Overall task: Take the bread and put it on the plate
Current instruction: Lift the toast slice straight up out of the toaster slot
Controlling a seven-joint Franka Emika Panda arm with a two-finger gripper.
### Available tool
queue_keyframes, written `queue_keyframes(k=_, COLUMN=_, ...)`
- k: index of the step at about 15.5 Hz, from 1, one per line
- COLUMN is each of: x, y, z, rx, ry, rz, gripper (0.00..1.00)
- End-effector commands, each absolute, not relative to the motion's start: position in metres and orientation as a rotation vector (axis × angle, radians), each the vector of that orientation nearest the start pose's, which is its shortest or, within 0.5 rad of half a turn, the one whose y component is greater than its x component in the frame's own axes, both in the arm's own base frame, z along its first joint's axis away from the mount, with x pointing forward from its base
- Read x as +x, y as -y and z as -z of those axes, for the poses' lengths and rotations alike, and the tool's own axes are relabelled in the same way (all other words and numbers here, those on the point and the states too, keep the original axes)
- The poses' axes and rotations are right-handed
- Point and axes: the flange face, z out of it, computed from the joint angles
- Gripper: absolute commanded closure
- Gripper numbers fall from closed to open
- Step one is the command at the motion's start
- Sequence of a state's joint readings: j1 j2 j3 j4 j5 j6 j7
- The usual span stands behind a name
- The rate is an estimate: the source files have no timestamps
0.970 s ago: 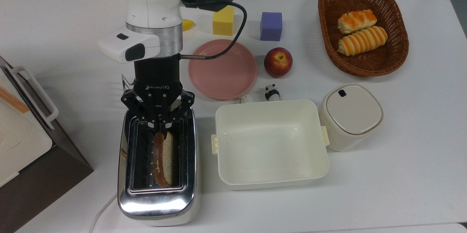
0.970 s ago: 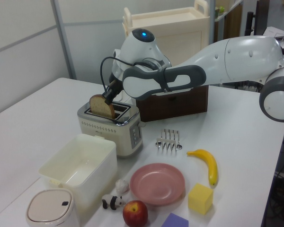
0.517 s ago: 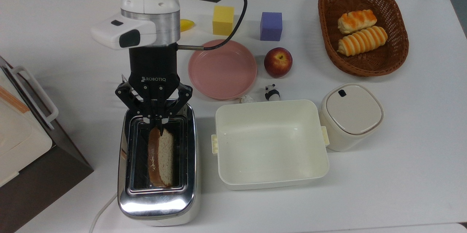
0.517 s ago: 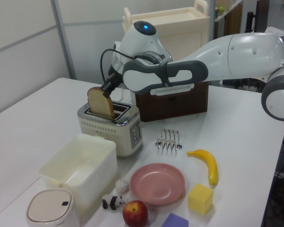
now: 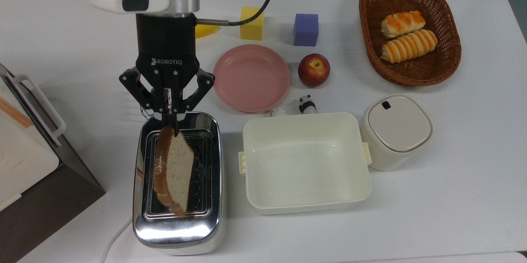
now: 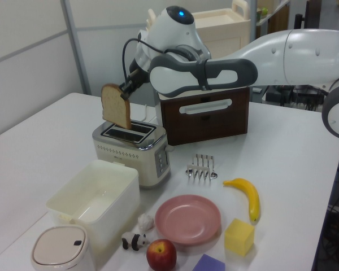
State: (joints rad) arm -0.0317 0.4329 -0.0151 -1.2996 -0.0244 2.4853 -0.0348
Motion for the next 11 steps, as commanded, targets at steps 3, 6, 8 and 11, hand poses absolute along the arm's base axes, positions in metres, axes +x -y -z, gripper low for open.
queue_keyframes(k=3, x=0.716, y=0.029, z=-0.610, rx=-2.979, ry=-0.003, rz=1.109, gripper=1.00)
queue_keyframes(k=6, x=0.702, y=0.030, z=-0.621, rx=-3.024, ry=0.070, rz=1.017, gripper=1.00)
queue_keyframes(k=8, x=0.695, y=0.030, z=-0.622, rx=-3.040, ry=0.114, rz=0.953, gripper=1.00)
queue_keyframes(k=11, x=0.679, y=0.030, z=-0.614, rx=-3.074, ry=0.229, rz=0.871, gripper=1.00)
